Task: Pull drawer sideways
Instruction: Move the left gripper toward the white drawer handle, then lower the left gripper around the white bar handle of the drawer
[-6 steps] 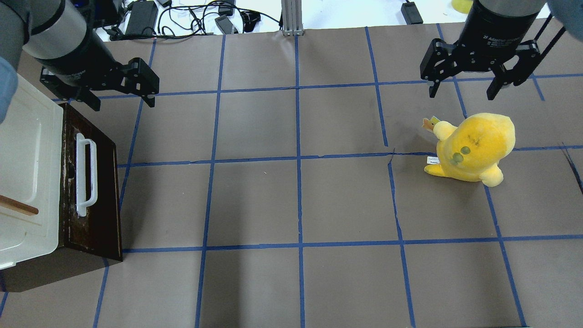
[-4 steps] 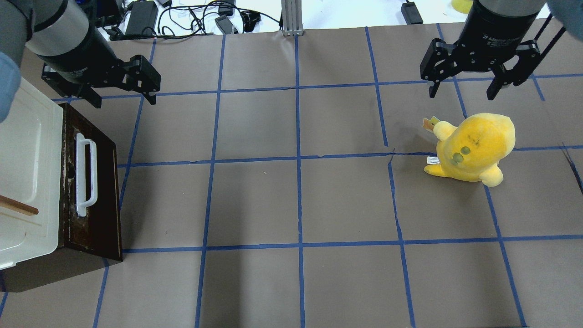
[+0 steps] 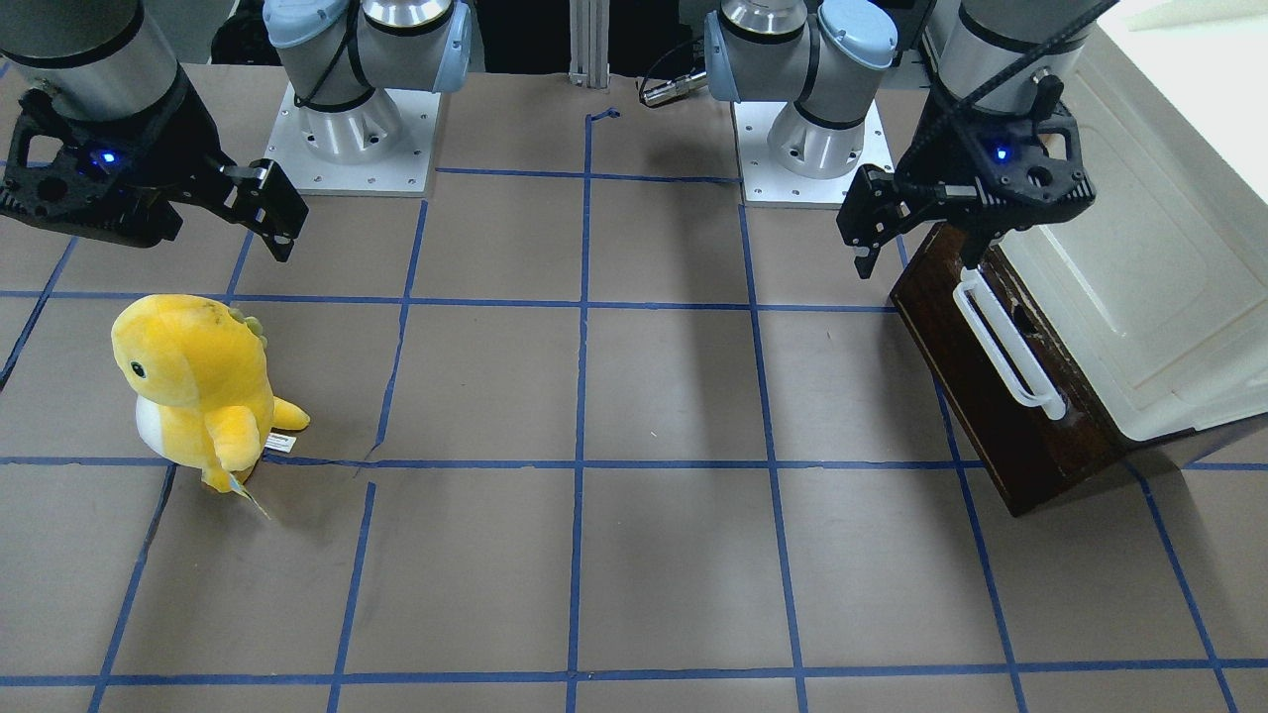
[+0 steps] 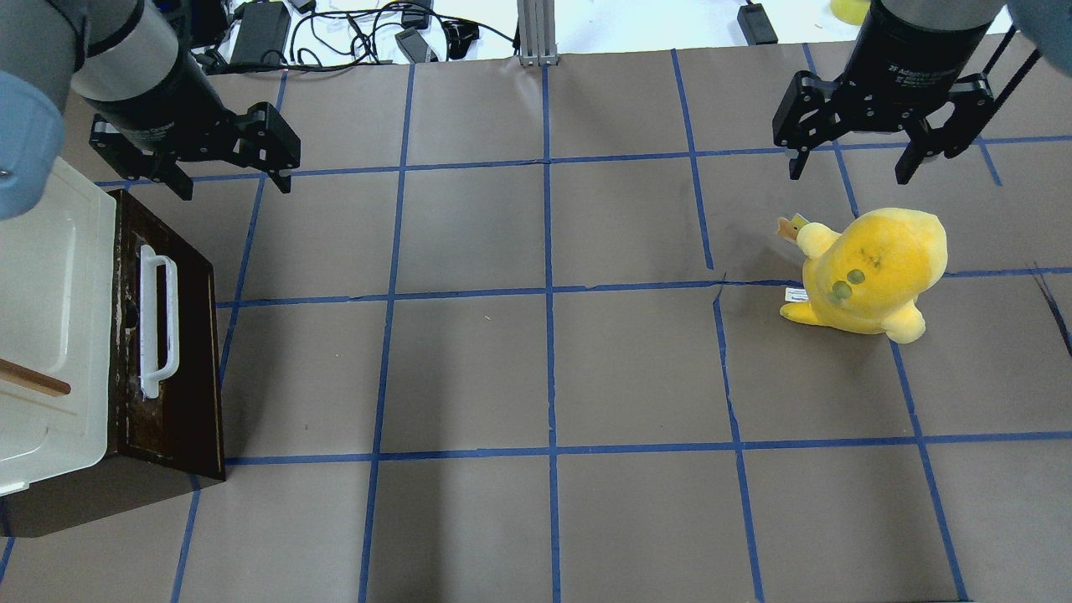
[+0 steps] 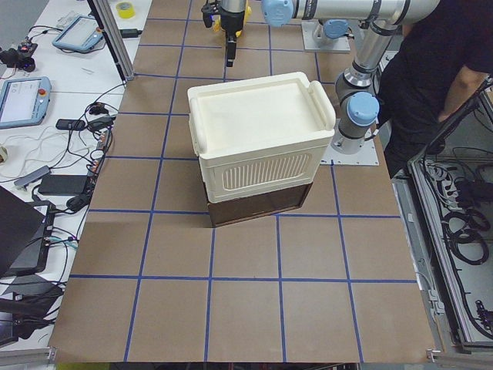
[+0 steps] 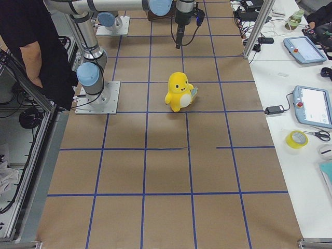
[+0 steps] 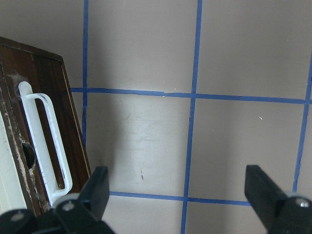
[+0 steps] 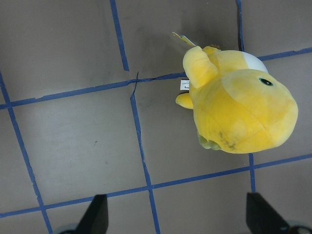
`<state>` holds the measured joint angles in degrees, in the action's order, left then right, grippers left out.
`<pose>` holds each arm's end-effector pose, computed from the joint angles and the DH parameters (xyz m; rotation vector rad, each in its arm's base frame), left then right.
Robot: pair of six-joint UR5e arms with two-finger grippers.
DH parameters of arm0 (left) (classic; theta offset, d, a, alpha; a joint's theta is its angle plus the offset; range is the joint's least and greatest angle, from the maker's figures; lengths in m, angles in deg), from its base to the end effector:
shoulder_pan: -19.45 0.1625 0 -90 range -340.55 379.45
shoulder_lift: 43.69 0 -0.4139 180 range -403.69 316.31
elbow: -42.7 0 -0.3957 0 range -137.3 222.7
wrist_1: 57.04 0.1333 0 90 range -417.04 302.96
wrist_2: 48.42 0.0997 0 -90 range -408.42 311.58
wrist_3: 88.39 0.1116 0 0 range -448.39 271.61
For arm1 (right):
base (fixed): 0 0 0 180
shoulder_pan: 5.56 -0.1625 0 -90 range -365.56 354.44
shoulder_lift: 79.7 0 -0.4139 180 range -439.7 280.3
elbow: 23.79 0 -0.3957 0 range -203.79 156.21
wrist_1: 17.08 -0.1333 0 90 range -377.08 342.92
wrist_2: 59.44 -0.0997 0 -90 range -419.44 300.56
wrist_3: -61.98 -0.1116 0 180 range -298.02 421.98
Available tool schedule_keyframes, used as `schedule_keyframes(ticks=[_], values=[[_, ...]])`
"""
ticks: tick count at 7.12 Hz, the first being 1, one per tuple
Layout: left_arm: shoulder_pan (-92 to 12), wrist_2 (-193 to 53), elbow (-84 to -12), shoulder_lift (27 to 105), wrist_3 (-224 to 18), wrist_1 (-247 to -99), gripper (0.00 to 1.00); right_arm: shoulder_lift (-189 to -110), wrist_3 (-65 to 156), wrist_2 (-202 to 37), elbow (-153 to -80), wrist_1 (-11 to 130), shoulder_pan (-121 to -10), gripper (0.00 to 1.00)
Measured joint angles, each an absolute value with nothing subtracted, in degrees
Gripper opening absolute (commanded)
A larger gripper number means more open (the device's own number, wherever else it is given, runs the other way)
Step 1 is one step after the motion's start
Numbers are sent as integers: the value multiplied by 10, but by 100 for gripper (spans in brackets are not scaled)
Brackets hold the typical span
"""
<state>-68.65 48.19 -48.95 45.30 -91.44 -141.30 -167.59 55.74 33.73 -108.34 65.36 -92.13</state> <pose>-0.1039 -0.5013 0.4704 -0.1384 3.0210 -0.1364 0.0969 -0.5082 0.4807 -0.2567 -3.0718 -0.1114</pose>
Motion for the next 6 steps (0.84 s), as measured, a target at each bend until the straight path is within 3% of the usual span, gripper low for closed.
schedule_keyframes(ticks=[6], values=[[-806,846,-562,598,-1131,-1390,100,-1676,557,337,-1083,654,-921,100]])
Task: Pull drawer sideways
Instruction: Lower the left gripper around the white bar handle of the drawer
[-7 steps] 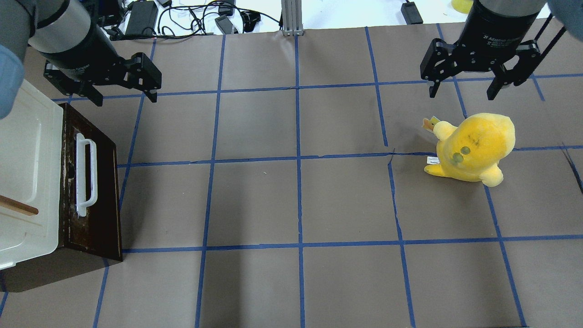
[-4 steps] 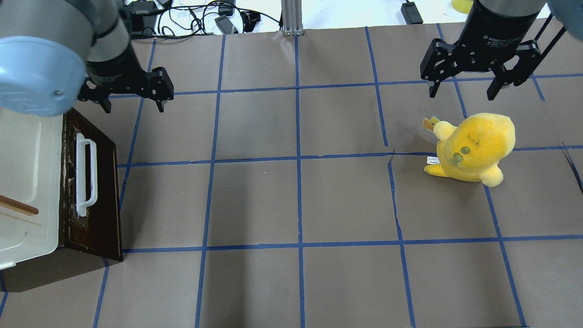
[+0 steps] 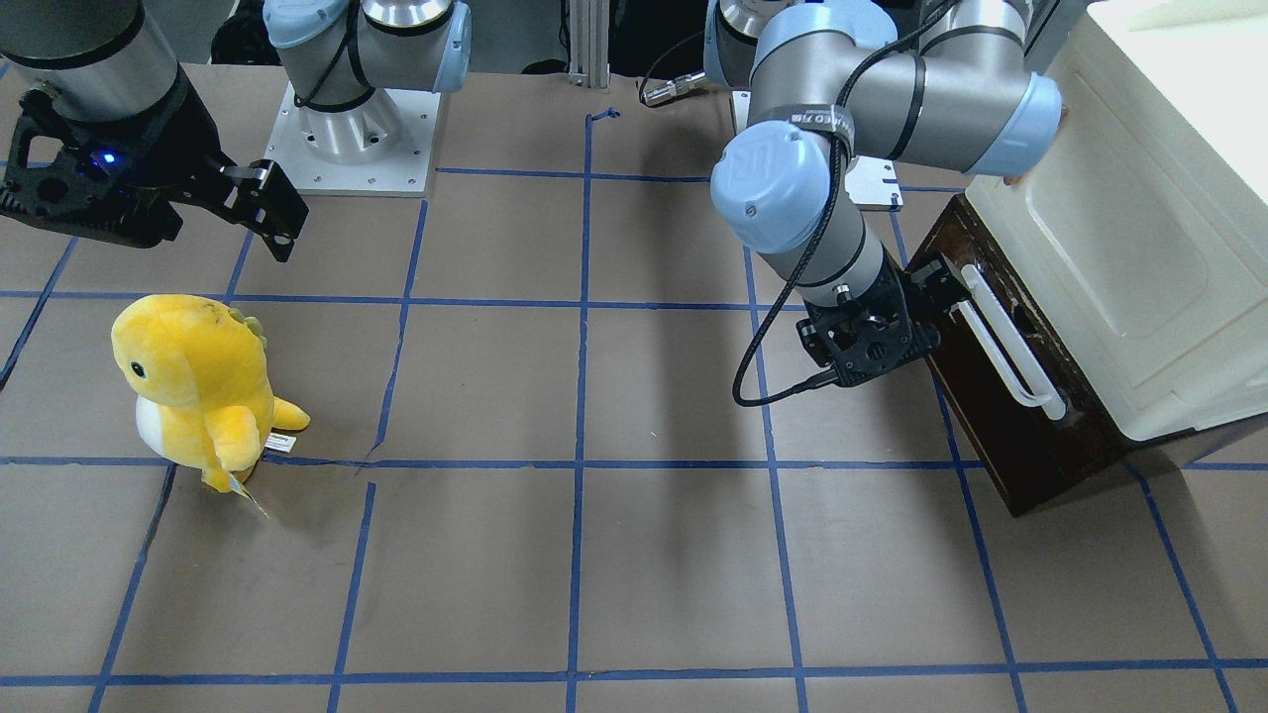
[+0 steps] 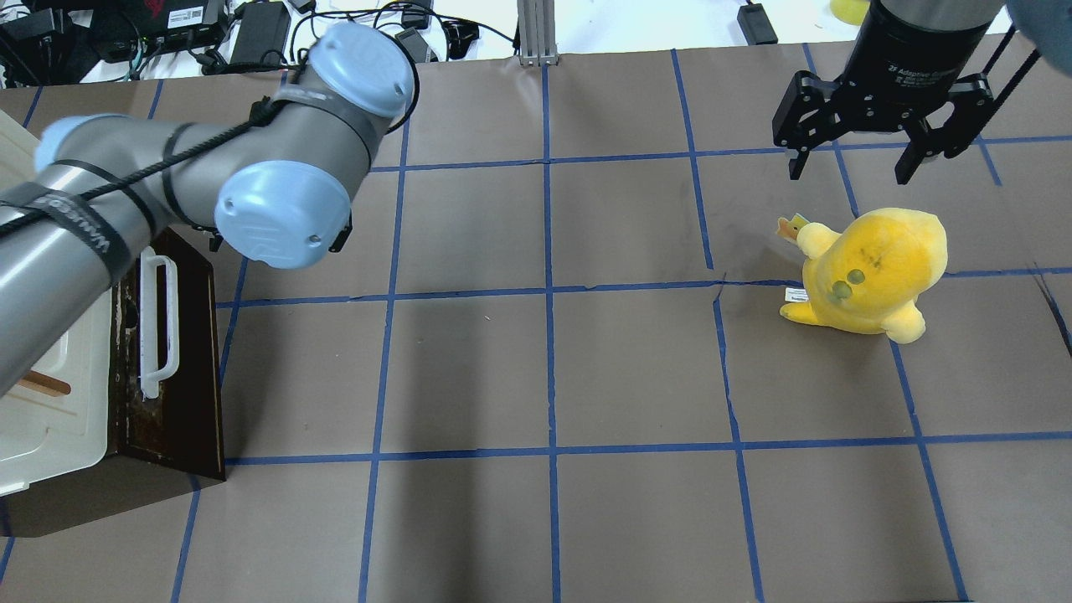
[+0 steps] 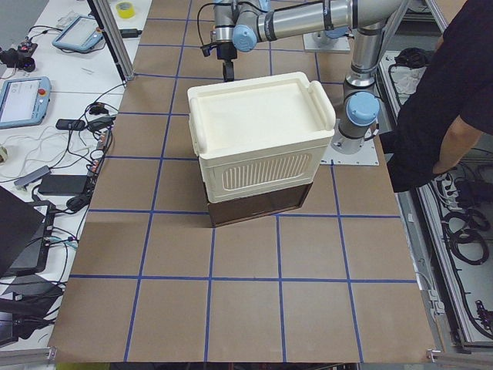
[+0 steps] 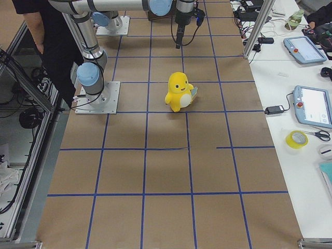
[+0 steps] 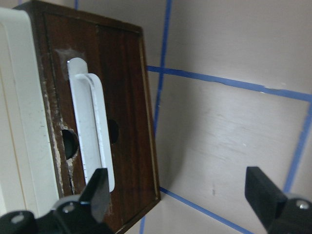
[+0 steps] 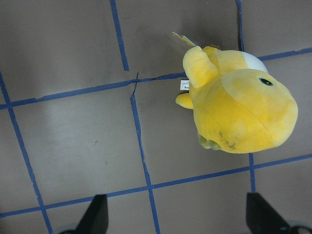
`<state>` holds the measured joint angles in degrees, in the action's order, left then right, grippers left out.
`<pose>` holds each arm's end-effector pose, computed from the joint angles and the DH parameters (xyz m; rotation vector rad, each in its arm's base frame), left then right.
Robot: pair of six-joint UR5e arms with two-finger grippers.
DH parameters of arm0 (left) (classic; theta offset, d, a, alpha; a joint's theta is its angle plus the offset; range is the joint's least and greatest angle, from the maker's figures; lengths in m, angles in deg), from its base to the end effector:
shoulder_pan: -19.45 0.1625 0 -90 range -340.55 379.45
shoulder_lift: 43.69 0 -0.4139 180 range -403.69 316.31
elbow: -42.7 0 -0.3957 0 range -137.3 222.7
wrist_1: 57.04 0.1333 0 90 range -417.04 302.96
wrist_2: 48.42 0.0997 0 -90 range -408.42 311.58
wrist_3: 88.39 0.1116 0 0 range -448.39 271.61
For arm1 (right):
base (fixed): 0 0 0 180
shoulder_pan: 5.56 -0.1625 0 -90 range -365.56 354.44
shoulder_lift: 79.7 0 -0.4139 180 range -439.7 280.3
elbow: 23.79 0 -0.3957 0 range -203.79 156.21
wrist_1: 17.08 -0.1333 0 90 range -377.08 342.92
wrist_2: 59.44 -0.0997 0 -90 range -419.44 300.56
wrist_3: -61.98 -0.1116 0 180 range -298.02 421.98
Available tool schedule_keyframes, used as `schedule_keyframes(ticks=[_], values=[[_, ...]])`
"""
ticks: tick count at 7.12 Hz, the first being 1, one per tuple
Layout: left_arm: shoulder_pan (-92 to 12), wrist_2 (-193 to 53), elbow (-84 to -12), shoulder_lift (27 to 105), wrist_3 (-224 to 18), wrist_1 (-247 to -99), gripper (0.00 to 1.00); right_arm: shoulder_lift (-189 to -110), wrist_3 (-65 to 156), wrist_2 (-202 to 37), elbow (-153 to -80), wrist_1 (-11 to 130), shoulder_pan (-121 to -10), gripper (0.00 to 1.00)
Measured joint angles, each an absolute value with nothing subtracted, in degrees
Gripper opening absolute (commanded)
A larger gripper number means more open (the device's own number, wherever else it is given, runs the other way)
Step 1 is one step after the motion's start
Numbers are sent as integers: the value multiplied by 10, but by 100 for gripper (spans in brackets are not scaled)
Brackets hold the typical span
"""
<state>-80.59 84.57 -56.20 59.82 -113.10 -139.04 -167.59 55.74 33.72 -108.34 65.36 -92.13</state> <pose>-0.1503 -0.5205 0.3102 -0.1844 2.3509 0.0072 0.0969 -0.5082 0.4807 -0.2567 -3.0720 -0.1115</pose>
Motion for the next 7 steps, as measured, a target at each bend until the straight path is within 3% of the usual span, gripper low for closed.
schedule_keyframes(ticks=[7], values=[[-784,1071,-658,659,-1198,-1388,100,-1676,557,337,-1083,654,-921,100]])
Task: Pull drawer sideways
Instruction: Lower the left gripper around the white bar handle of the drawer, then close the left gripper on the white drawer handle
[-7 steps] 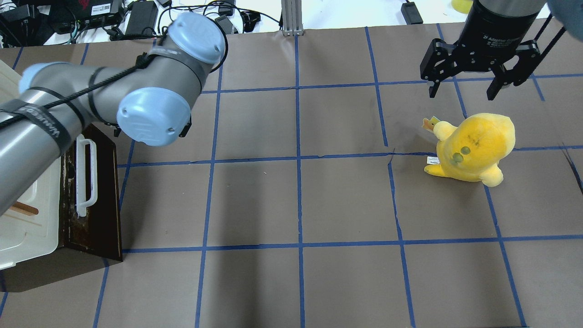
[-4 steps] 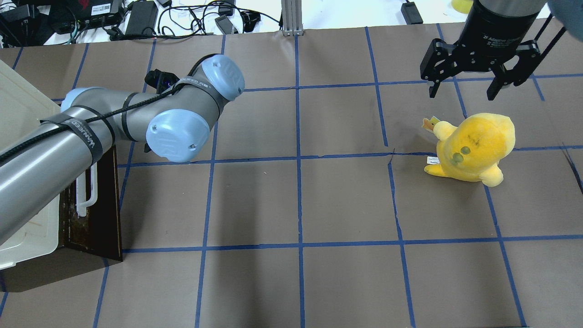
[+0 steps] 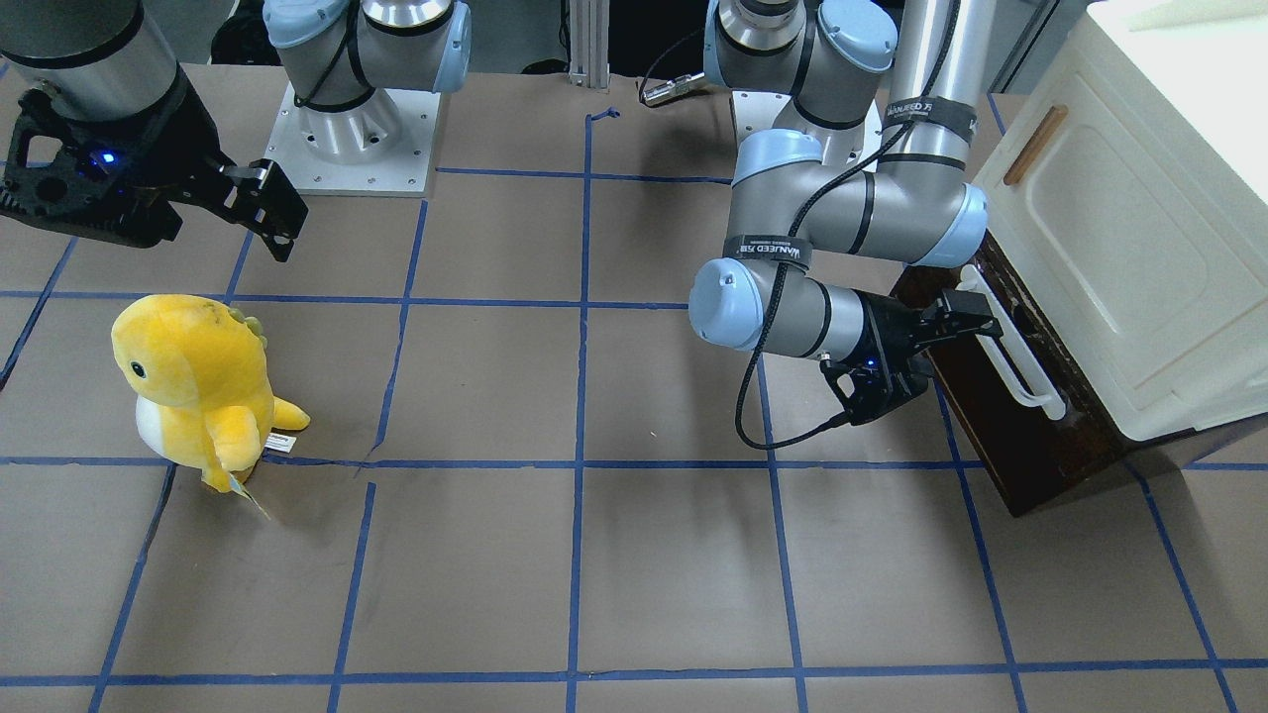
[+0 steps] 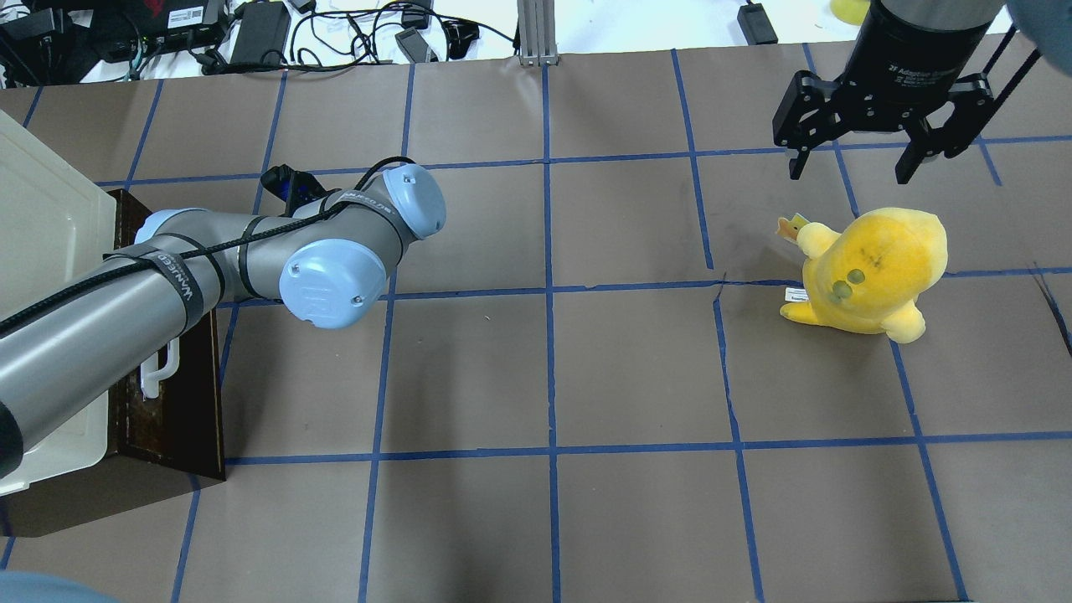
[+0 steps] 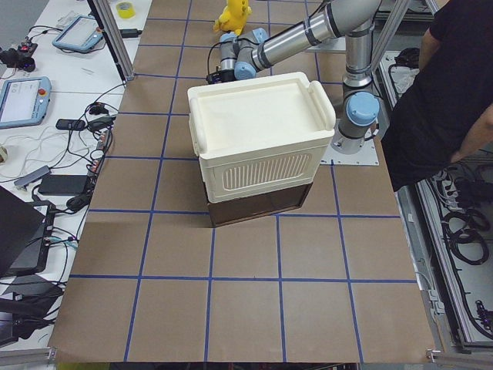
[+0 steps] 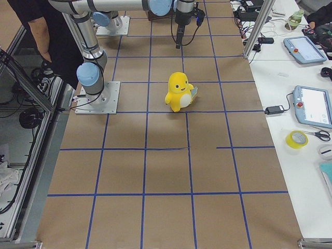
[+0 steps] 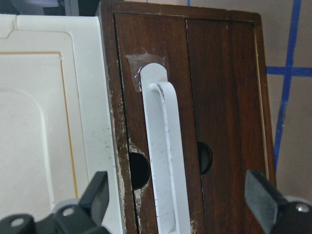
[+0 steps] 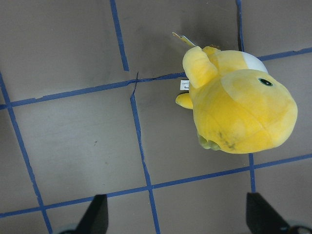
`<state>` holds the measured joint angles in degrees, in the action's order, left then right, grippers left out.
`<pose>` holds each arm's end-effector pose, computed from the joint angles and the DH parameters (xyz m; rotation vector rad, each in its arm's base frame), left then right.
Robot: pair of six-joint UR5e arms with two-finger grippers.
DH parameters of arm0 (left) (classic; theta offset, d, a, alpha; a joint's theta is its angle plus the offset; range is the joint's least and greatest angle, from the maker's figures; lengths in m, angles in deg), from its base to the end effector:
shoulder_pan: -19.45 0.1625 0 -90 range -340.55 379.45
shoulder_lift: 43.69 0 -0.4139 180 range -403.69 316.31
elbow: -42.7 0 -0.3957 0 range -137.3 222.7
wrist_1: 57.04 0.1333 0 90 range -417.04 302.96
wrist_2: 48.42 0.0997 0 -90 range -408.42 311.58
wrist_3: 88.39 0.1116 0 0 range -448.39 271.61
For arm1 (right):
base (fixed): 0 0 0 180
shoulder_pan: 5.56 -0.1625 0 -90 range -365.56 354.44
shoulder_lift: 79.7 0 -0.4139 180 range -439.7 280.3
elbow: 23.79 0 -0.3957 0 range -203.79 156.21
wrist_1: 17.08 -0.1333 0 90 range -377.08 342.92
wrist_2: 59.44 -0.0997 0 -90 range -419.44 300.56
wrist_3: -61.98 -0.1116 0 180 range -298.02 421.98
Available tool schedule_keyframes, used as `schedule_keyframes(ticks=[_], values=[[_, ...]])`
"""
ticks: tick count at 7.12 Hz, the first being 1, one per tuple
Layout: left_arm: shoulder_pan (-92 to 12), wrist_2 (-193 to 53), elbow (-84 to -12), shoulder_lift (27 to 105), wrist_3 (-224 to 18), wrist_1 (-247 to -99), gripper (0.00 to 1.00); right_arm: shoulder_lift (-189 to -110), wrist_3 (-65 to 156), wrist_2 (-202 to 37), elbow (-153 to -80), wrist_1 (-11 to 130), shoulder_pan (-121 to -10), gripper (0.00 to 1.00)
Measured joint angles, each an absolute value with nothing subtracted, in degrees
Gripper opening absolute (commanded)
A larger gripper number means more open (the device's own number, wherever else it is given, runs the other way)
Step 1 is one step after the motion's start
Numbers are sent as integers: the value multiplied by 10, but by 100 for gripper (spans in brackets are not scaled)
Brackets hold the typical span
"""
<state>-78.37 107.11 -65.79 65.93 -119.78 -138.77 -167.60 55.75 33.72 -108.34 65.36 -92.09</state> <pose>-0.1013 -0.5047 0.2184 -0.0695 1.9376 0.0670 0.0966 -0.5082 0.4808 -0.2575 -3.0719 -0.1112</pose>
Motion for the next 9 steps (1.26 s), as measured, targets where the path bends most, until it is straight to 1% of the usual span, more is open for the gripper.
schedule_keyframes(ticks=[1,2,3,4,5,6,8,9], values=[[-774,1073,-657,666,-1199,-1386,99,-1676,557,337,-1083,654,-921,100],[-769,1073,-656,676,-1199,-1378,93,-1676,557,337,-1083,654,-921,100],[-765,1080,-655,685,-1199,-1367,83,-1676,557,337,-1083,654,-921,100],[-761,1092,-656,690,-1199,-1362,76,-1676,557,337,-1083,654,-921,100],[-757,1099,-657,691,-1198,-1360,75,-1676,557,337,-1083,654,-921,100],[-754,1104,-658,692,-1196,-1361,70,-1676,557,337,-1083,654,-921,100],[-752,1130,-663,693,-1195,-1367,70,-1676,557,337,-1083,654,-921,100],[-751,1138,-667,694,-1195,-1367,68,-1676,557,337,-1083,654,-921,100]])
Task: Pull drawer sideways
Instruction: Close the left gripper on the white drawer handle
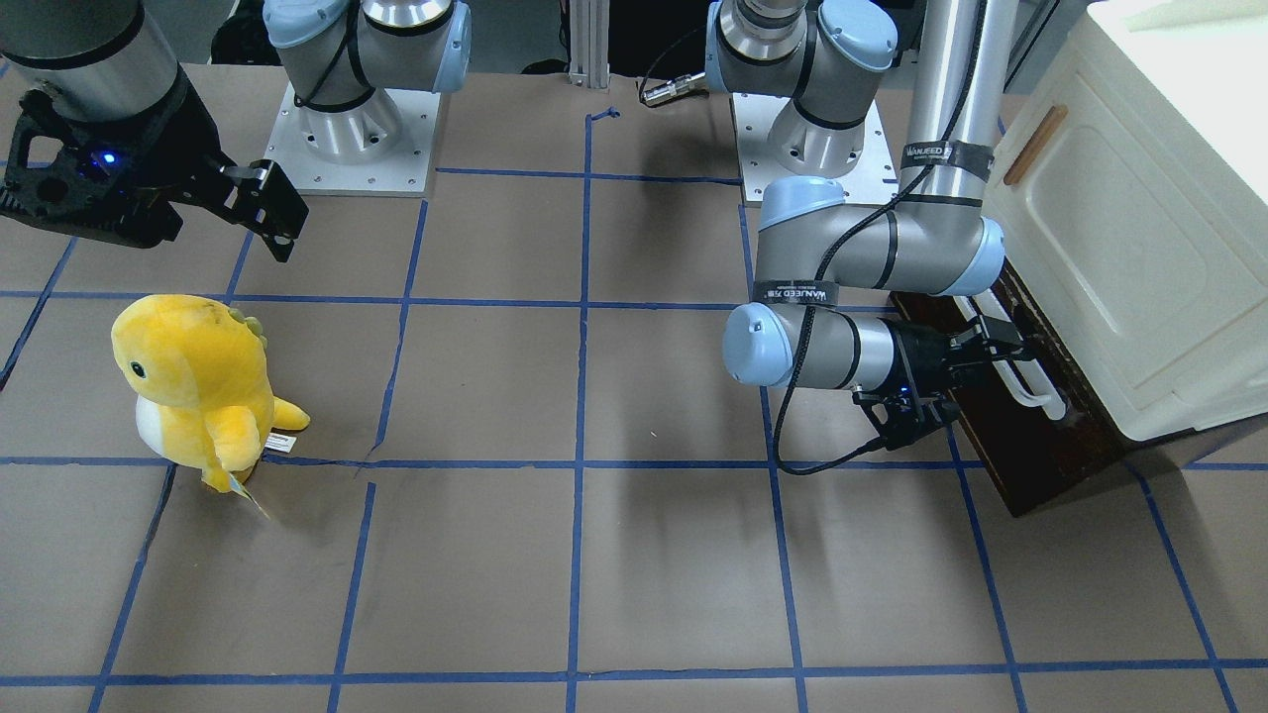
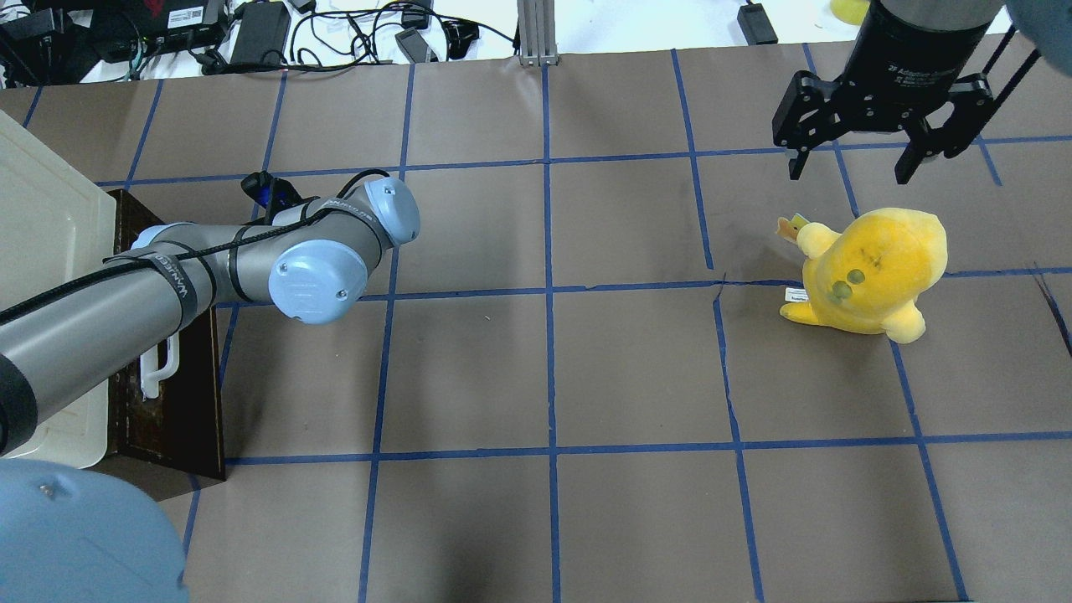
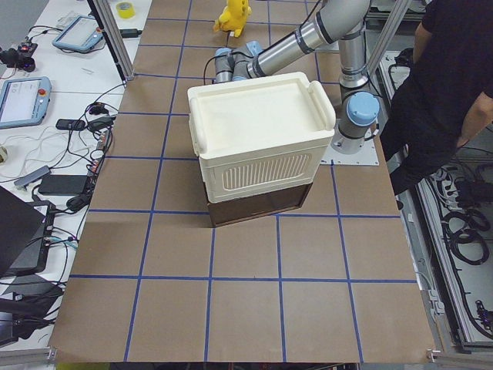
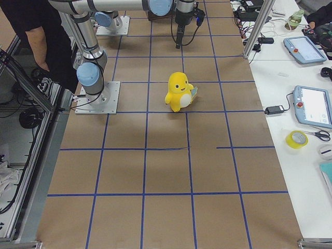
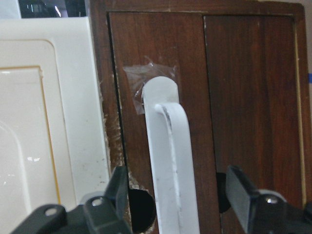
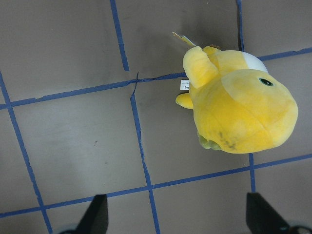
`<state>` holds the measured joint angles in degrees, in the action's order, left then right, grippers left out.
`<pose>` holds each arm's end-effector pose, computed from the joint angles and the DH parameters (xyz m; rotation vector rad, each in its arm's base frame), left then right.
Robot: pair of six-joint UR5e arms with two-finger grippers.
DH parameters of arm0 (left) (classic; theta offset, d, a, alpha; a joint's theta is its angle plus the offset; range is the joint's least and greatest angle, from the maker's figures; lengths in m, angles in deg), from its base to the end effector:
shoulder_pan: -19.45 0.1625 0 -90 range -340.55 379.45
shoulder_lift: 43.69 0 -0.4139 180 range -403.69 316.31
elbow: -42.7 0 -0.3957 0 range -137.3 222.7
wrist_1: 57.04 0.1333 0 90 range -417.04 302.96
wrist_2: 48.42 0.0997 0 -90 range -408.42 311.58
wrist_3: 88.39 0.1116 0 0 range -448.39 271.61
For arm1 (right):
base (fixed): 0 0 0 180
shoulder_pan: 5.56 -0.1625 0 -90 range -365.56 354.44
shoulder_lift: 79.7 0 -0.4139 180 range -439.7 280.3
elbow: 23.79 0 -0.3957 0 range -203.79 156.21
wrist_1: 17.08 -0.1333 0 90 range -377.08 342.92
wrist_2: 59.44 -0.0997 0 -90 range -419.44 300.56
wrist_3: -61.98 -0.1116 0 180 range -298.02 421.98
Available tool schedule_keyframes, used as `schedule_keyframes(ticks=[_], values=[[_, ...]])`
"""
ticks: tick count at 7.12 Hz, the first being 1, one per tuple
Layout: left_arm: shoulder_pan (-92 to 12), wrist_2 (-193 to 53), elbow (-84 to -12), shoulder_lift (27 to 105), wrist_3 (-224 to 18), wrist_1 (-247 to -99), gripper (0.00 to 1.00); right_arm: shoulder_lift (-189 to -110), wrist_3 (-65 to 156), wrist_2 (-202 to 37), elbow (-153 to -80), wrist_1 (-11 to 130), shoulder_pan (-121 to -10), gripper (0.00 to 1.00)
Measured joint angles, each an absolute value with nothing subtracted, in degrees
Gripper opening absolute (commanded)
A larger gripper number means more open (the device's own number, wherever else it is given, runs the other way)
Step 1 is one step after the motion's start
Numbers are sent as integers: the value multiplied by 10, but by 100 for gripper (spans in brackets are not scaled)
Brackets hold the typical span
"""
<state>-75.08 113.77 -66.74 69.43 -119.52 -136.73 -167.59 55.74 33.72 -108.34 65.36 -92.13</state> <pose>-0.0680 -0.5163 0.1935 -0.0447 1.8329 0.0933 0.0969 -0.5082 0.4807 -0.2567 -3.0720 -0.1115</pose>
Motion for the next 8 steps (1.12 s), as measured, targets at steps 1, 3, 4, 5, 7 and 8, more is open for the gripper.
schedule_keyframes(ticks=[1,3,4,5,7,8], values=[[-751,1141,-670,697,-1196,-1367,64,-1676,557,337,-1083,654,-921,100],[-740,1142,-673,700,-1196,-1367,56,-1676,557,337,-1083,653,-921,100],[-735,1142,-675,700,-1195,-1367,56,-1676,557,337,-1083,653,-921,100],[-732,1142,-676,701,-1195,-1368,56,-1676,557,337,-1083,654,-921,100],[-732,1142,-675,705,-1194,-1367,56,-1676,557,337,-1083,654,-921,100],[-733,1142,-674,706,-1193,-1367,48,-1676,557,337,-1083,654,-921,100]])
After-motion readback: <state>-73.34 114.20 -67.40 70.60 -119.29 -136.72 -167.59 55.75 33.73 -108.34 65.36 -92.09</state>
